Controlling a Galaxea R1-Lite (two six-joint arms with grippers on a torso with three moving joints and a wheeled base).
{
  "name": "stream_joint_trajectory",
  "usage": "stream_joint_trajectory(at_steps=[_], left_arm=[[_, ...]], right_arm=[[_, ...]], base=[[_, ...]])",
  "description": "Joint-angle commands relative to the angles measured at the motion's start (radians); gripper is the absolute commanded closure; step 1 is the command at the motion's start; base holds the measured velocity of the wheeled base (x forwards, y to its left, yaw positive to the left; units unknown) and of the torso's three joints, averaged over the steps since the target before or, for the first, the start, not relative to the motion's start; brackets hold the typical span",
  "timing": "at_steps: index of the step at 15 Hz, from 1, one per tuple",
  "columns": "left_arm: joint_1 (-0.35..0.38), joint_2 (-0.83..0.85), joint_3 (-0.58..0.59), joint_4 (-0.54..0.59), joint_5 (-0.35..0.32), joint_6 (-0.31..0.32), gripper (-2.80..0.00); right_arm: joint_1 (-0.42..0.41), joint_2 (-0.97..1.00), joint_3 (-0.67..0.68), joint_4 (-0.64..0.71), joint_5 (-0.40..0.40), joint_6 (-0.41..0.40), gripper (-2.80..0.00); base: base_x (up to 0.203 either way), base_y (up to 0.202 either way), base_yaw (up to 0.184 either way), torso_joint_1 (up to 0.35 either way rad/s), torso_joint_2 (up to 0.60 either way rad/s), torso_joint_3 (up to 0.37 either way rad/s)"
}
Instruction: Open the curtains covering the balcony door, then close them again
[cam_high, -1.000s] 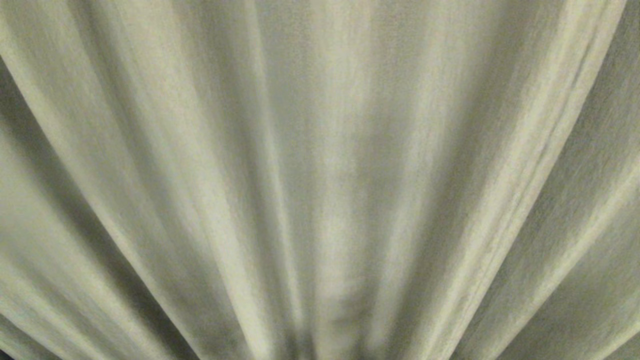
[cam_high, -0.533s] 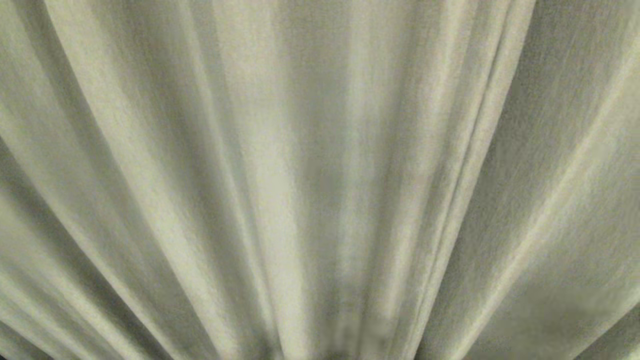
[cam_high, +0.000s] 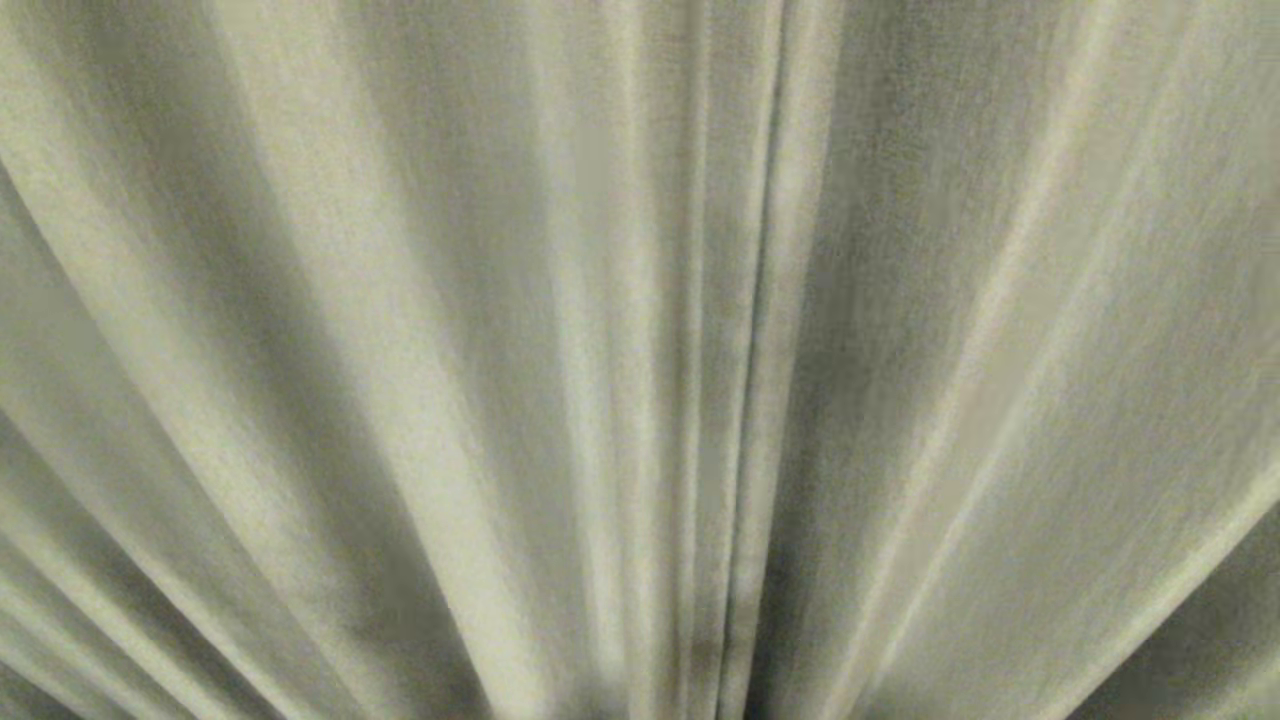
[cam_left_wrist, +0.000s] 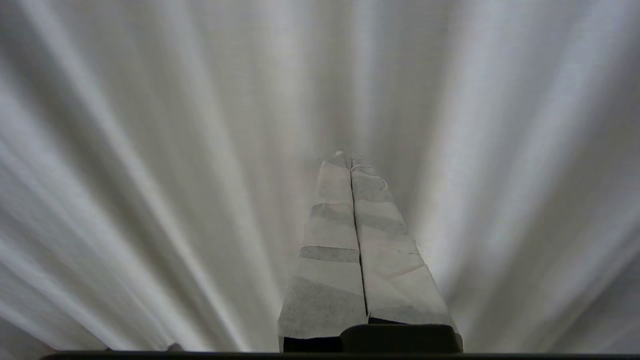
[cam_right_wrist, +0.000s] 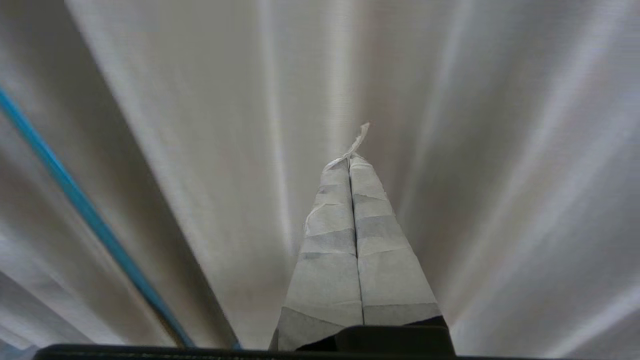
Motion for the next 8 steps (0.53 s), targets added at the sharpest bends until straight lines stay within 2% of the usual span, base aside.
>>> stream_joint_trajectory(at_steps=[1, 8], left_arm=[[0.000, -0.002, 0.000, 0.001, 0.002, -0.003, 0.00], [0.000, -0.002, 0.000, 0.001, 0.006, -0.005, 0.00]], right_arm=[[0.000, 0.000, 0.000, 0.000, 0.001, 0.000, 0.00], [0.000, 0.001, 0.000, 0.000, 0.001, 0.000, 0.00]], base=[[0.000, -0.115, 0.000, 0.002, 0.00, 0.007], [0.000, 0.000, 0.000, 0.000, 0.00, 0.000]])
